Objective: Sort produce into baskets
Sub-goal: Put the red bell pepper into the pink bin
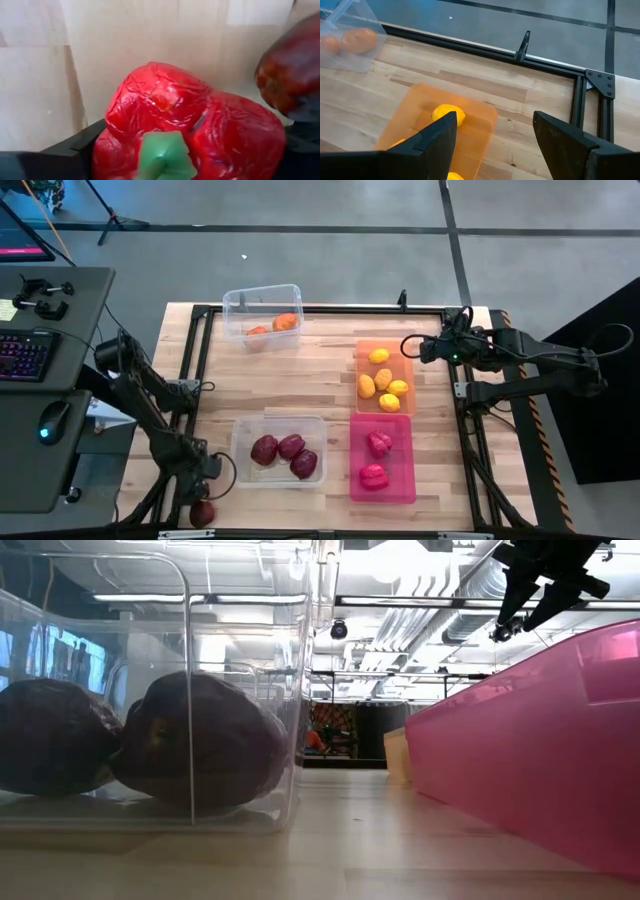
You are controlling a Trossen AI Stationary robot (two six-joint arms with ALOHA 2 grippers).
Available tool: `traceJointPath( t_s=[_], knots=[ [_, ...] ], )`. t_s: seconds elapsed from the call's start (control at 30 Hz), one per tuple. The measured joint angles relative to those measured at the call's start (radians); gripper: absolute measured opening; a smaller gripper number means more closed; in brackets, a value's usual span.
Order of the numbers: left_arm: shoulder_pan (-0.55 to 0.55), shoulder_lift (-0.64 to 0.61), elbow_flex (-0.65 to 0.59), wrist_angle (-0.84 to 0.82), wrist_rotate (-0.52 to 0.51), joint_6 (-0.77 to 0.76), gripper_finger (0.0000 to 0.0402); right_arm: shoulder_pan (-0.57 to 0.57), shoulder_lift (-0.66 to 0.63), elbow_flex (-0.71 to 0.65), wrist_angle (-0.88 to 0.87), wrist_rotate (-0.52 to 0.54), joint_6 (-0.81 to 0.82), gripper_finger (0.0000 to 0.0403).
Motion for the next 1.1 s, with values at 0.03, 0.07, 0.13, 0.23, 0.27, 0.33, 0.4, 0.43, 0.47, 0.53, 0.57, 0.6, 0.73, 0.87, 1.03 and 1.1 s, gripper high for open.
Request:
traceJointPath(
  t_s=[0.03,0.07,0.13,0.23,0.27,0.33,0.4,0.43,0.47,0.53,0.57,0.6,0.73,0.87,1.03,1.1],
  knots=[
    [0.009,-0.006,-0.001,-0.003,-0.006,-0.002,0.0309,0.0,0.0,0.0,0.0,0.0,0.0,0.0252],
    [0.018,-0.013,-0.001,-0.01,-0.016,-0.002,0.03,0.0,0.0,0.0,0.0,0.0,0.0,0.0252],
    [0.035,-0.039,-0.001,-0.054,-0.023,-0.021,0.0294,0.0,0.0,0.0,0.0,0.0,0.0,0.0252],
    [0.042,-0.112,0.003,-0.107,-0.029,-0.064,0.0294,0.0,0.0,0.0,0.0,0.0,0.0,0.0252],
    [0.043,-0.145,0.012,-0.129,-0.029,-0.078,0.0294,0.0,0.0,0.0,0.0,0.0,0.0,0.0252],
    [0.042,-0.218,0.038,-0.168,-0.037,-0.104,0.0293,0.0,0.0,0.0,0.0,0.0,0.0,0.0252],
    [0.043,-0.295,0.074,-0.209,-0.059,-0.141,0.029,0.0,0.0,0.0,0.0,0.0,0.0,0.0252],
    [0.043,-0.336,0.092,-0.231,-0.072,-0.167,0.0289,0.0,0.0,0.0,0.0,0.0,0.0,0.0252],
    [0.043,-0.376,0.112,-0.253,-0.089,-0.197,0.0289,0.0,0.0,0.0,0.0,0.0,0.0,0.0252],
    [0.054,-0.45,0.158,-0.285,-0.134,-0.274,0.029,0.0,0.0,0.0,0.0,-0.001,0.0,0.0252],
    [0.064,-0.486,0.181,-0.297,-0.167,-0.317,0.0292,0.0,0.0,0.0,0.0,-0.003,0.0,0.0252],
    [0.077,-0.519,0.203,-0.304,-0.217,-0.355,0.0294,0.0,0.0,0.0,0.0,-0.004,0.0,0.0252],
    [0.134,-0.613,0.276,-0.285,-0.575,-0.392,0.0297,0.0,0.0,0.0,0.0,-0.004,0.0,0.0252],
    [0.234,-0.646,0.301,-0.244,-0.907,-0.222,0.0298,0.0,0.0,0.0,0.0,-0.003,0.012,0.0252],
    [0.47,-0.604,0.301,-0.099,-0.982,0.041,0.0299,0.0,0.0,0.0,0.001,0.005,0.074,0.0252],
    [0.579,-0.553,0.301,0.003,-0.897,0.166,0.0299,0.0,0.0,0.0,0.001,0.009,0.095,0.0252]
  ],
)
